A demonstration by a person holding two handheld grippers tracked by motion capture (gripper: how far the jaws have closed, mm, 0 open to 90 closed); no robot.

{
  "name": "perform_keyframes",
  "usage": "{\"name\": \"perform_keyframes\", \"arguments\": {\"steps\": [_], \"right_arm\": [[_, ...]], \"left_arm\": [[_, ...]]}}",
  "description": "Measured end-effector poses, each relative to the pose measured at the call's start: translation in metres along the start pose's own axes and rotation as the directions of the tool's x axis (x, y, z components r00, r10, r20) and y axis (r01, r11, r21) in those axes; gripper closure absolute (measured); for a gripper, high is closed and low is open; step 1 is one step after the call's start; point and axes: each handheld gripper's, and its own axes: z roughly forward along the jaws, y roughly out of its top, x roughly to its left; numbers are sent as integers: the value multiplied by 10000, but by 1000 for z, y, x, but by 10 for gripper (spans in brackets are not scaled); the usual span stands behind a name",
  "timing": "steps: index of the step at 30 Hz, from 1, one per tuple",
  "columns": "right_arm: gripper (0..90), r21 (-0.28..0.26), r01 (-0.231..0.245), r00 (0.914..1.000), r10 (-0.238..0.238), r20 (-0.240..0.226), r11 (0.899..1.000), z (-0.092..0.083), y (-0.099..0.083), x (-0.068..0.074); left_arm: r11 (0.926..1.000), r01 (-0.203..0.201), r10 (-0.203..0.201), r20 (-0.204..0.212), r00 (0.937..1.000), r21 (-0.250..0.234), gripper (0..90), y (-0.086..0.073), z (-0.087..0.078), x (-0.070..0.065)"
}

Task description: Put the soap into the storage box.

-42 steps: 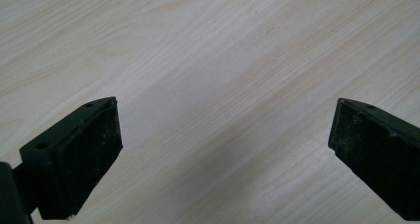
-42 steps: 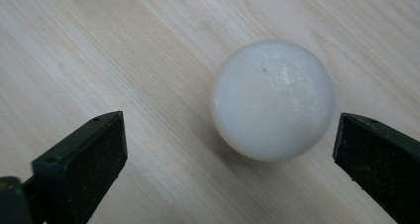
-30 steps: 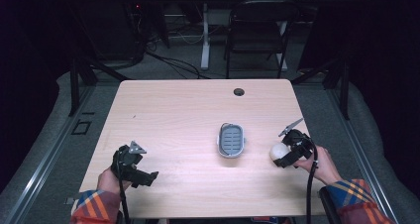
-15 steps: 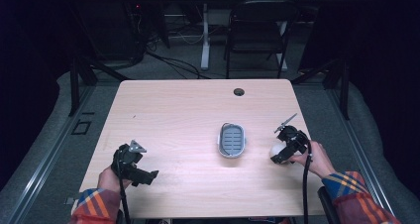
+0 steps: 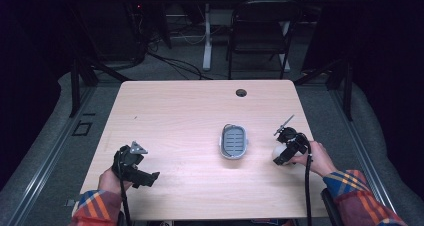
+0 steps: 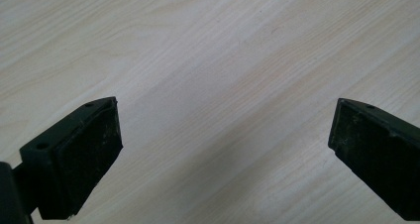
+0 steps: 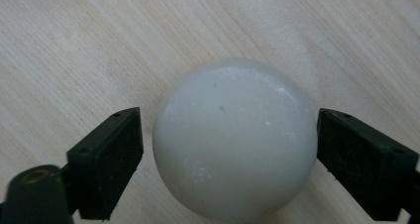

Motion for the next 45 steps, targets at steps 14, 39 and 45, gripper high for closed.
{"name": "perform_keyframes", "arguments": {"steps": [14, 39, 45], "right_arm": [[243, 222, 144, 9999, -145, 60, 9997, 4, 0, 2], [245, -90, 367, 9986, -364, 390, 9993, -13, 6, 4], [245, -193, 405, 9989, -400, 263, 9990, -16, 11, 6]], "left_arm": [[9994, -289, 288, 59, 9996, 207, 1, 6, 5, -2], [9980, -516, 518, -25, 9987, 369, 0, 5, 6, -5], [9977, -541, 542, -5, 9985, 409, 0, 5, 6, -5]]}}
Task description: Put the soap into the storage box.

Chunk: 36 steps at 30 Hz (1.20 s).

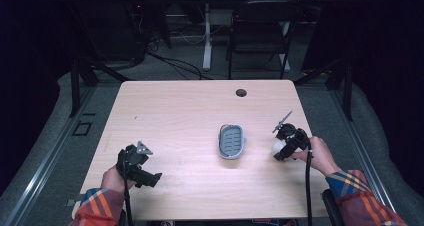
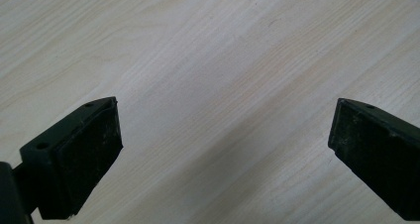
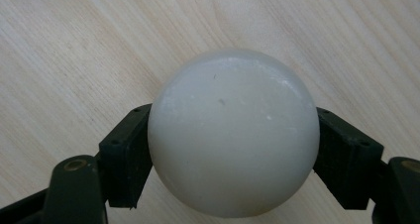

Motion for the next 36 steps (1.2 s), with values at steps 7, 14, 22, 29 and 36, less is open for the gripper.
{"name": "perform_keyframes", "arguments": {"steps": [7, 14, 22, 29, 36], "right_arm": [[245, 124, 237, 9997, -237, -18, 9996, -3, 4, 2], [245, -58, 332, 9994, -332, 16, 9994, -5, 10, 6], [245, 73, 725, 9974, -725, 2, 9973, -6, 23, 12], [245, -47, 915, 9958, -915, 20, 9958, -8, 31, 17], [245, -27, 1197, 9928, -1197, 50, 9928, -11, 42, 24]], "left_arm": [[10000, -5, 5, 20, 10000, 5, 1, 0, 0, 0], [10000, -22, 22, 33, 10000, 29, 1, 1, 2, -1], [10000, -39, 39, 59, 10000, 76, 1, 1, 2, 0], [10000, -36, 36, 40, 10000, 89, 0, 1, 2, -1], [10000, -34, 34, 21, 10000, 93, 1, 1, 2, -1]]}}
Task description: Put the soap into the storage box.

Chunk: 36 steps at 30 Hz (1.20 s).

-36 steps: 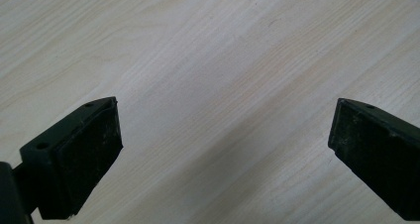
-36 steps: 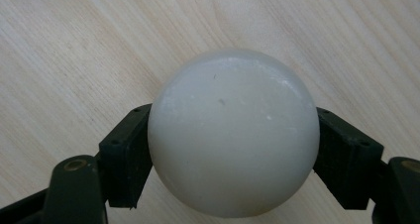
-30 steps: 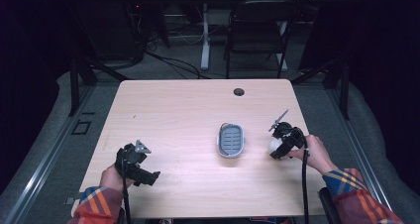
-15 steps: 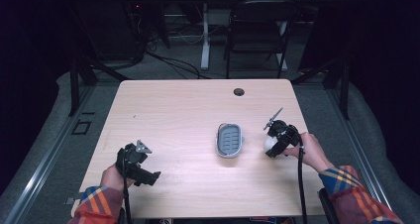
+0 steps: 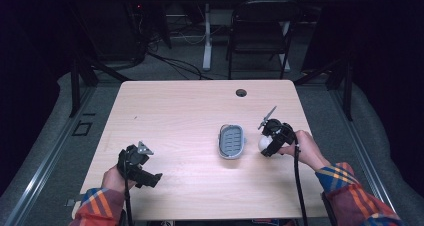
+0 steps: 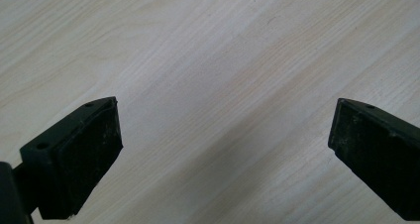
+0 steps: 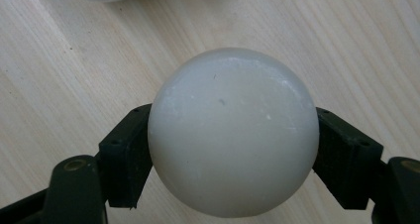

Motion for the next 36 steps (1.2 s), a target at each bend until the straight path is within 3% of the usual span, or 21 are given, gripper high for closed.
{"name": "perform_keyframes", "arguments": {"steps": [6, 18, 23, 27, 36], "right_arm": [[246, -223, 77, 9999, -79, -133, 9997, -1, 8, 4], [245, -306, 478, 9989, -477, 25, 9984, -7, 25, 8], [245, -305, 560, 9984, -557, 104, 9980, -10, 29, 8], [246, -622, 410, 9992, -409, 28, 9972, -11, 32, 9], [245, -632, 707, 9975, -702, 99, 9955, -16, 45, 11]], "left_arm": [[10000, -5, 5, -2, 10000, 10, 1, 0, 0, 0], [10000, -5, 4, 39, 10000, 45, 1, 0, 0, 0], [10000, -3, 2, 58, 10000, 51, 1, 0, 1, 0], [10000, -19, 19, 66, 10000, 66, 1, 0, 1, 0], [10000, -23, 22, 75, 10000, 74, 1, 0, 1, 0]]}}
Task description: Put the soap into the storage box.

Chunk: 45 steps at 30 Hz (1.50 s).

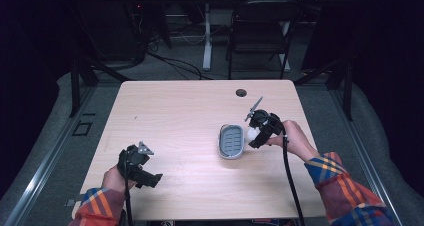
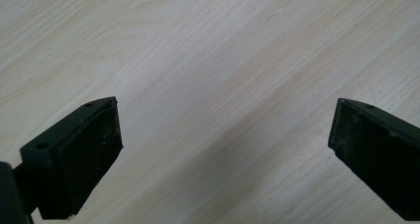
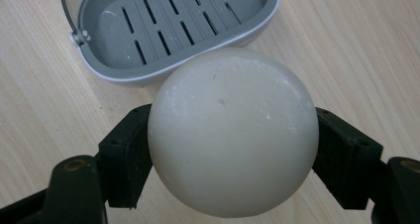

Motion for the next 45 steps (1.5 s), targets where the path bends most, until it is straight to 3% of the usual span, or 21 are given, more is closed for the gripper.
{"name": "perform_keyframes", "arguments": {"steps": [19, 31, 37, 45], "right_arm": [[246, -242, 523, 9986, -523, 15, 9983, -7, 29, 6], [246, -258, 722, 9973, -726, -143, 9971, 0, 45, 13], [245, 0, 1107, 9938, -1107, -128, 9938, 5, 55, 20], [245, 118, 1069, 9937, -1064, -348, 9942, 15, 59, 23]], "left_arm": [[10000, -43, 42, 14, 10000, 45, 1, 0, 0, 0], [10000, -53, 53, 43, 10000, 54, 1, 0, 1, 0], [10000, -53, 53, 69, 10000, 64, 1, 0, 0, 0], [10000, -70, 70, 64, 10000, 66, 1, 0, 1, 0]]}}
